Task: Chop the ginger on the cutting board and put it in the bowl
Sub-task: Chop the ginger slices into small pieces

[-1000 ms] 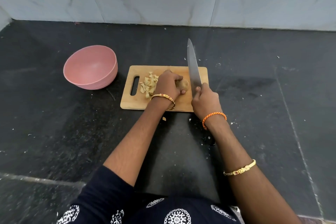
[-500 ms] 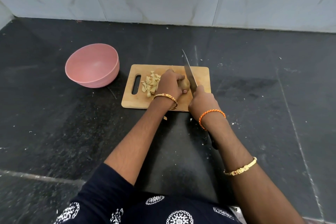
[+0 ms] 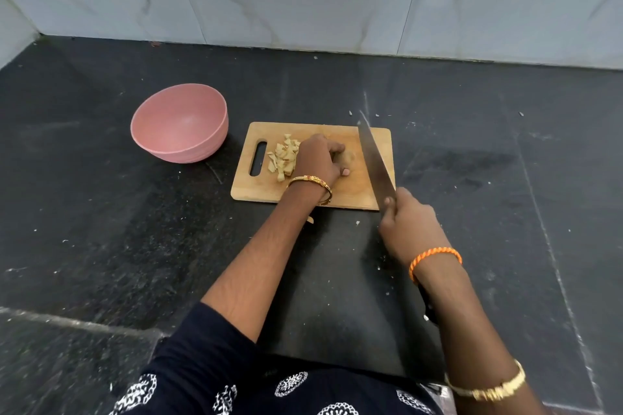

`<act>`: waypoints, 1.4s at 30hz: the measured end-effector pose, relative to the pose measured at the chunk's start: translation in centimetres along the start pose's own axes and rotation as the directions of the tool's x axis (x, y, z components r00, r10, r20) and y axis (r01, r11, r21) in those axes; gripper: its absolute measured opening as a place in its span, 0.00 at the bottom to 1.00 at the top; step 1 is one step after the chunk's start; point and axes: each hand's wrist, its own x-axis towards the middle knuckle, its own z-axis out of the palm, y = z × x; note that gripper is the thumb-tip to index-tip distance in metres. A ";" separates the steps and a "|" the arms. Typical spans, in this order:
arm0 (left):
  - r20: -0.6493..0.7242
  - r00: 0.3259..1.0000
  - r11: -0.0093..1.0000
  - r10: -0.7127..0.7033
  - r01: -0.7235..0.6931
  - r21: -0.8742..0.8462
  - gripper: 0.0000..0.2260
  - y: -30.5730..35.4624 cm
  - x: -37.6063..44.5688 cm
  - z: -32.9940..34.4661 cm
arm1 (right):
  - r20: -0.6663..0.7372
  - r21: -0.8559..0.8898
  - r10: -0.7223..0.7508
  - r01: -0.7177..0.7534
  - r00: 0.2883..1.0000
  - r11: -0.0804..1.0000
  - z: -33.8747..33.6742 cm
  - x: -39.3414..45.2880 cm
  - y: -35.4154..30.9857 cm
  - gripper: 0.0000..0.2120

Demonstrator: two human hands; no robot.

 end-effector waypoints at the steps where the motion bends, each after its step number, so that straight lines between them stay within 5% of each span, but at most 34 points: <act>1: -0.003 1.000 1.000 0.002 -0.002 0.000 0.23 0.0 0.0 0.0 | -0.013 0.012 -0.014 0.014 1.000 1.000 0.0 0.8 -0.1 0.10; 22: -0.005 1.000 0.999 -0.005 0.004 -0.038 0.23 0.0 0.0 0.1 | 0.033 0.054 -0.089 0.088 0.995 0.995 0.5 4.2 -1.5 0.11; 37: -0.056 0.998 0.998 0.038 -0.041 -0.052 0.20 -0.2 -0.6 0.2 | 0.160 -0.179 0.072 -0.043 0.984 0.983 1.0 -1.2 -1.5 0.07; 42: -0.037 0.999 0.998 0.038 -0.040 -0.048 0.20 -0.2 -0.6 0.0 | 0.136 -0.115 0.052 -0.037 0.989 0.993 -0.5 -3.1 0.3 0.06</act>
